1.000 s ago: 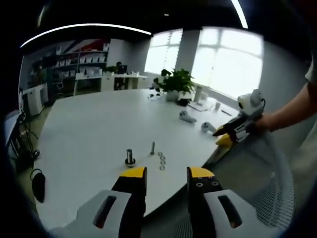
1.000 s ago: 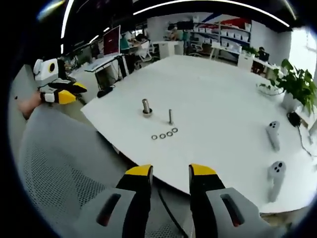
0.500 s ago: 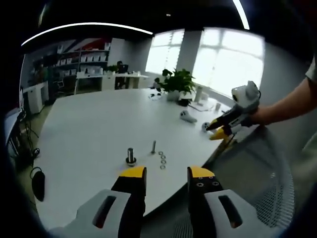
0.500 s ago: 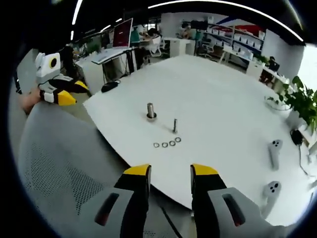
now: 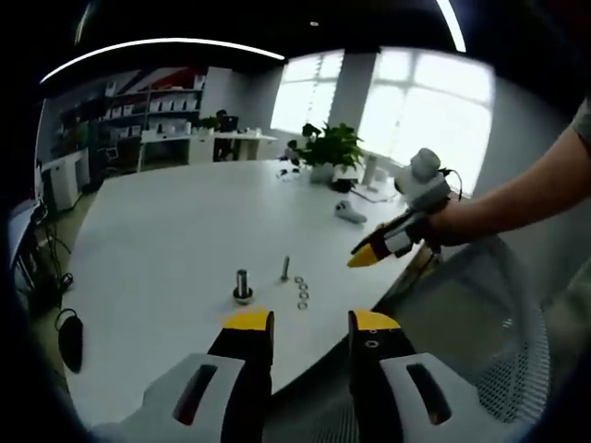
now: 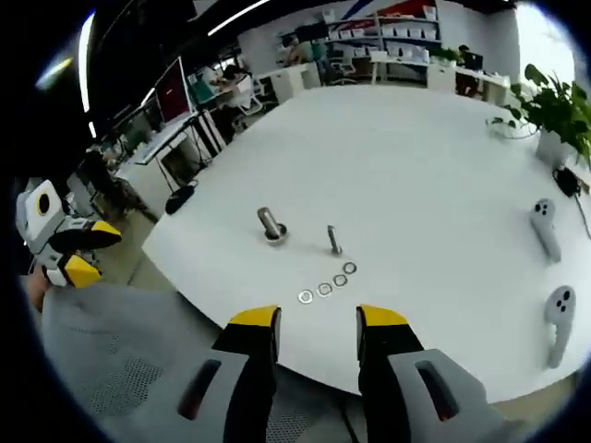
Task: Place the washer onto the threaded stud by aligning its center hole with the stud, sliding it down to the base, and recovering from edge contact or off-axis alignment until the washer reaches the visible bottom stop.
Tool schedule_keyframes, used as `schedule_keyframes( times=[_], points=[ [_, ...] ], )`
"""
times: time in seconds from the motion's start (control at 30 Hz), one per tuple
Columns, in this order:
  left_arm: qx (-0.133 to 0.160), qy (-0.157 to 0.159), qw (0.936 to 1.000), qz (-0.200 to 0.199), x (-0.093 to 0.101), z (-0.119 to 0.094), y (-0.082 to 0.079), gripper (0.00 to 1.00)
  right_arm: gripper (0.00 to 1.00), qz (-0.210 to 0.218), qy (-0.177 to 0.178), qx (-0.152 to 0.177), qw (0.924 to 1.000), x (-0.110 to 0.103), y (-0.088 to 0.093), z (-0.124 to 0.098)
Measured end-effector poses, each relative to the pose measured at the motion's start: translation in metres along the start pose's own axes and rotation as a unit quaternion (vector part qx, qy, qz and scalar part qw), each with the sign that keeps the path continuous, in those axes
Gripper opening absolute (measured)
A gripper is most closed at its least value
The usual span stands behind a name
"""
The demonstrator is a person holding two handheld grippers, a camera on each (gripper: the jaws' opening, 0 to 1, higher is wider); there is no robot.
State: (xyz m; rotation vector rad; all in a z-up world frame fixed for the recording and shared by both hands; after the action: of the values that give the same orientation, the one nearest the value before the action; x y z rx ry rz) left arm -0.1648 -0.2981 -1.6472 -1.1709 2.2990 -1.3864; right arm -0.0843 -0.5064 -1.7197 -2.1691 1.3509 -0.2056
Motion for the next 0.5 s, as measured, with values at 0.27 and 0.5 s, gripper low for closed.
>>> schedule_keyframes(
  times=[0.27, 0.5],
  points=[
    [0.000, -0.013, 0.9998, -0.013, -0.005, -0.001, 0.002, 0.29, 0.32, -0.128, -0.011, -0.086, 0.9880, -0.022, 0.010, 0.048],
    [-0.021, -0.003, 0.9997, 0.014, 0.002, 0.003, 0.005, 0.27, 0.26, -0.208, -0.022, -0.138, 0.9681, -0.033, 0.015, 0.077]
  ],
)
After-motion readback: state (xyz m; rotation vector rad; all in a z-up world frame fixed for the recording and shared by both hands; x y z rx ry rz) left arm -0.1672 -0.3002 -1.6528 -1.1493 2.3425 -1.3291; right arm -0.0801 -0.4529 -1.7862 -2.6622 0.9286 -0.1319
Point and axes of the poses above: the point that each gripper's makers call its tool centre point, and the gripper's own axes: z roughly forward along the fingers, x roughly to its right, y roughly out of its underside, the point moved 4 cm from there along -z, roughly backward along the fingers, and after that the axes turned 5 degrees about -x, right-handed, at the moved point
